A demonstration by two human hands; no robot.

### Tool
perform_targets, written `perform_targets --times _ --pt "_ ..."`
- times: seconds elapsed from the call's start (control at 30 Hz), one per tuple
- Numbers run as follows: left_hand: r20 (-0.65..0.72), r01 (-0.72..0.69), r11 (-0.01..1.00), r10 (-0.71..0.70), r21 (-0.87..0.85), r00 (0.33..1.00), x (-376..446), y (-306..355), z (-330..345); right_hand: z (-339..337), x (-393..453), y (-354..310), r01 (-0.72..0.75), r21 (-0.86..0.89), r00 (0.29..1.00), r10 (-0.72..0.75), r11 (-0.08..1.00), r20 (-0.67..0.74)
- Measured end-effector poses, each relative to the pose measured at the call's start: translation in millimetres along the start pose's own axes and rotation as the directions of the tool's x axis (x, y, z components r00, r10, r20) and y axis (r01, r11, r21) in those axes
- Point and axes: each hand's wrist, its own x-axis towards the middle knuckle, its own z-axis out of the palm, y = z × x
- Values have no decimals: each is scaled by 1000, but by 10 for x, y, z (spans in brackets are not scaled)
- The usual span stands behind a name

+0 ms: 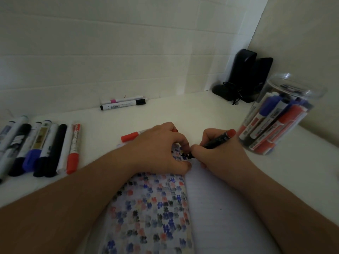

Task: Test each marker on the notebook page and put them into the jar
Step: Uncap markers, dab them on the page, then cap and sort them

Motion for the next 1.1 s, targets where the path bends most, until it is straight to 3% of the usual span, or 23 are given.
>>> perform_targets --times 0.3,0.6,0.8,1.1 --pt "-3 -1 1000 1 15 1000 5 5 -6 -22 2 2 -53 96 999 54 994 1" --pt "-5 -3 1000 3 2 1000 3 3 3 20 13 9 -18 0 1000 18 1000 -3" --pt "4 -4 1000 4 10 1000 10 0 0 -17 8 9 -37 102 999 38 994 -2" --pt "-6 -11 1000 11 9 1000 12 -13 7 3 -4 -12 -22 79 999 19 997 34"
